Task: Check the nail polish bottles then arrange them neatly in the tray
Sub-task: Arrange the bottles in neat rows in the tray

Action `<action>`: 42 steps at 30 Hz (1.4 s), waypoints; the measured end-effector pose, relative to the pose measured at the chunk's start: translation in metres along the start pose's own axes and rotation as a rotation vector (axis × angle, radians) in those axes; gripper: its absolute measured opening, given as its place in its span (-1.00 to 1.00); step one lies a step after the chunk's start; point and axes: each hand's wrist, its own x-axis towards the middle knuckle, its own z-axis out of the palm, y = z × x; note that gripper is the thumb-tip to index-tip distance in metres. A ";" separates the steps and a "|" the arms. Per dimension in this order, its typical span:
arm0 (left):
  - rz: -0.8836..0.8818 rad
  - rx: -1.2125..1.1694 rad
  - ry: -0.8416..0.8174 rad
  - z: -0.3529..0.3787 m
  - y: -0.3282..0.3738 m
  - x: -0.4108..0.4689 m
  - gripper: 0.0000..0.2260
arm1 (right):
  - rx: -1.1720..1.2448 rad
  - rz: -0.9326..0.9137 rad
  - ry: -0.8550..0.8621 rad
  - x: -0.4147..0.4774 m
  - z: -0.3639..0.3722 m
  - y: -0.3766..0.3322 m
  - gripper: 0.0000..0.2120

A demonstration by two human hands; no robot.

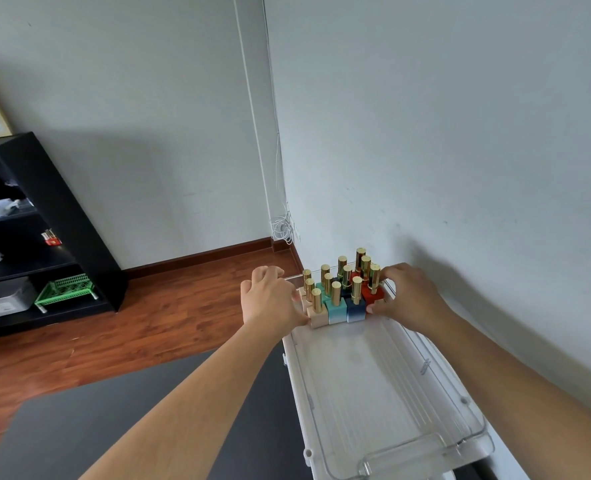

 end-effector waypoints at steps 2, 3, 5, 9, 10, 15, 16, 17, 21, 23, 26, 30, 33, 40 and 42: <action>0.002 0.006 -0.036 -0.001 0.001 0.001 -0.61 | -0.012 0.003 -0.030 -0.001 0.001 -0.003 -0.41; 0.003 0.008 -0.055 -0.001 0.002 0.002 -0.59 | 0.001 0.009 -0.043 -0.001 0.003 -0.005 -0.38; 0.006 0.011 -0.074 0.000 0.004 0.003 -0.58 | 0.056 0.026 -0.048 0.000 0.005 -0.008 -0.36; -0.007 0.000 -0.041 0.005 0.005 0.005 -0.60 | 0.098 0.038 -0.035 0.003 0.007 -0.010 -0.39; -0.013 0.005 -0.036 0.006 0.005 0.006 -0.59 | 0.097 0.038 -0.035 0.004 0.007 -0.011 -0.38; -0.045 0.057 -0.032 0.011 0.008 0.007 -0.49 | 0.081 0.030 -0.018 0.006 0.009 -0.014 -0.39; -0.056 0.072 -0.030 0.011 0.010 0.007 -0.45 | 0.077 0.027 -0.014 0.006 0.009 -0.014 -0.40; -0.069 0.090 -0.028 0.012 0.012 0.007 -0.40 | 0.072 0.023 -0.009 0.006 0.009 -0.013 -0.41; -0.109 0.158 -0.018 0.014 0.021 0.007 -0.26 | 0.064 0.002 0.021 0.004 0.008 -0.009 -0.51; -0.119 0.162 -0.004 0.015 0.023 0.006 -0.26 | 0.057 -0.014 0.034 0.004 0.007 -0.008 -0.55; -0.124 0.158 0.016 0.018 0.025 0.005 -0.29 | 0.054 -0.026 0.038 0.003 0.006 -0.008 -0.57; -0.122 0.163 0.002 0.017 0.025 0.005 -0.29 | 0.045 -0.033 0.040 0.003 0.004 -0.008 -0.58; -0.117 0.168 -0.021 0.016 0.020 0.005 -0.33 | 0.058 -0.019 0.041 0.002 0.004 -0.009 -0.51; -0.118 0.113 -0.007 0.015 0.021 0.005 -0.51 | 0.010 -0.013 0.040 0.003 0.003 -0.015 -0.54; -0.121 0.110 0.000 0.015 0.024 0.005 -0.51 | 0.017 -0.013 0.034 0.003 0.002 -0.016 -0.54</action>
